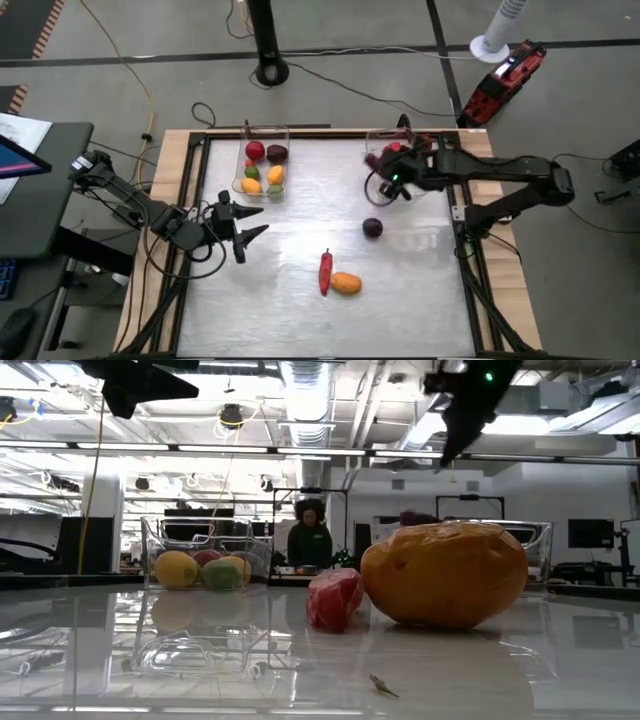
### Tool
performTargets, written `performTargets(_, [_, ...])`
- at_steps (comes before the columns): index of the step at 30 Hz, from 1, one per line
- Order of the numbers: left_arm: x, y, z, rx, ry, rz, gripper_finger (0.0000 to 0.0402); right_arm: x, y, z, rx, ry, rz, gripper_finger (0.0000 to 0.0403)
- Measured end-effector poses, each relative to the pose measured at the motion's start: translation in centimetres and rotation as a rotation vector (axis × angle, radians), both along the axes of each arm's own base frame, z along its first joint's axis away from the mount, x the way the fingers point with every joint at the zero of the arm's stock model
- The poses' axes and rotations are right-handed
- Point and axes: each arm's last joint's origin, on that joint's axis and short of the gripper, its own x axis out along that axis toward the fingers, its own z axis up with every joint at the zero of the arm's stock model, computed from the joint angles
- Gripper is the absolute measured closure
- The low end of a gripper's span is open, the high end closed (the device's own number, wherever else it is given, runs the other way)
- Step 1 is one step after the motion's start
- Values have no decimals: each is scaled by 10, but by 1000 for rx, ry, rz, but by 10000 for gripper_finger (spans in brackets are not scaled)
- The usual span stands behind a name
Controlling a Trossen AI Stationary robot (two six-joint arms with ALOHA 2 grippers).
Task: Sort produce into baskets
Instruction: Put the purple cabbage into the right transparent bin
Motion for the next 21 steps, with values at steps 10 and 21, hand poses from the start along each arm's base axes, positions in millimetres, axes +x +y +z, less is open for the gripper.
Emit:
performTargets(10, [0, 0, 0, -4, -3, 5, 187, -11, -5, -13, 324, -67, 95, 166])
performTargets(21, [0, 0, 0, -16, -6, 4, 187, 38, 90, -74, 396, 216, 439, 122])
